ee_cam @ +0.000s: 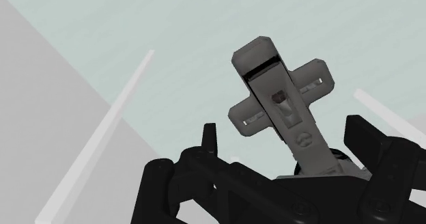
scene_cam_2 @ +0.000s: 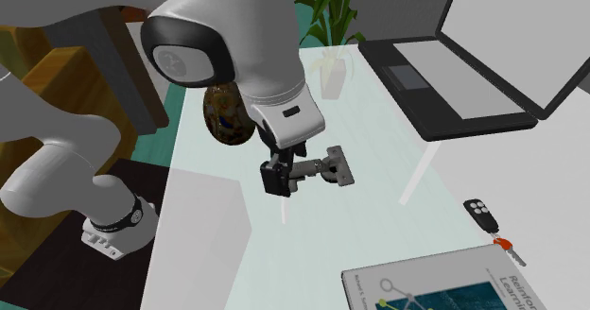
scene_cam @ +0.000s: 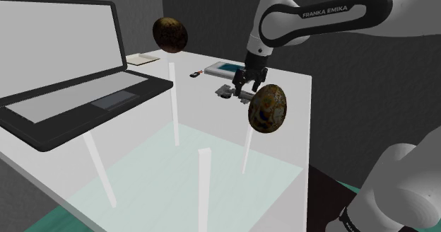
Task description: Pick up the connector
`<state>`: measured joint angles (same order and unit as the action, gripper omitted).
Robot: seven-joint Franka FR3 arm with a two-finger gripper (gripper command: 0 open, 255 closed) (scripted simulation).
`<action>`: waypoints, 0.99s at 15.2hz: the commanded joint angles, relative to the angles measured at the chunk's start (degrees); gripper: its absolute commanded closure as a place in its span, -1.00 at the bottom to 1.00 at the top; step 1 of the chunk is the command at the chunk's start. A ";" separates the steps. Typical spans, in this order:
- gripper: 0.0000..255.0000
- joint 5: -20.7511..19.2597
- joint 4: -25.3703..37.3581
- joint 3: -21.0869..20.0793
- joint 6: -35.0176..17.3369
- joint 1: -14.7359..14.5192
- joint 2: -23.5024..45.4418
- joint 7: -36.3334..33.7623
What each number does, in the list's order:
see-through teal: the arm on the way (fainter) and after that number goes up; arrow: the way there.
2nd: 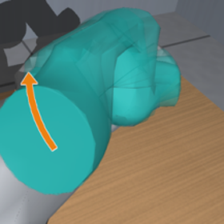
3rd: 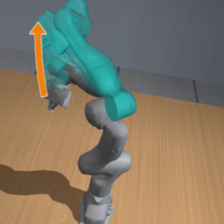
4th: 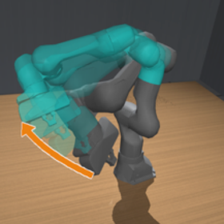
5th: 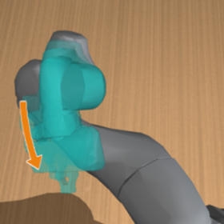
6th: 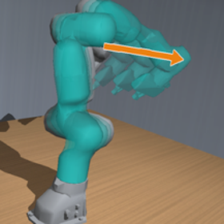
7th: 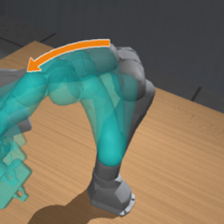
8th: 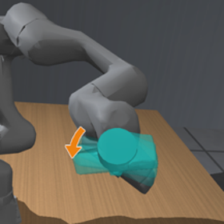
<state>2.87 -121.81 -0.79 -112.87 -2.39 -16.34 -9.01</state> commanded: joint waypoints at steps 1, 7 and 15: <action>-1.00 0.05 -1.48 -0.02 -1.54 -0.02 0.01 0.05; 1.00 0.11 -3.40 -0.06 -3.50 -0.05 0.04 0.09; 1.00 0.10 -3.23 -0.03 -3.54 -0.04 0.25 0.14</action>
<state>2.97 -125.04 -0.81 -116.36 -2.42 -16.26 -8.86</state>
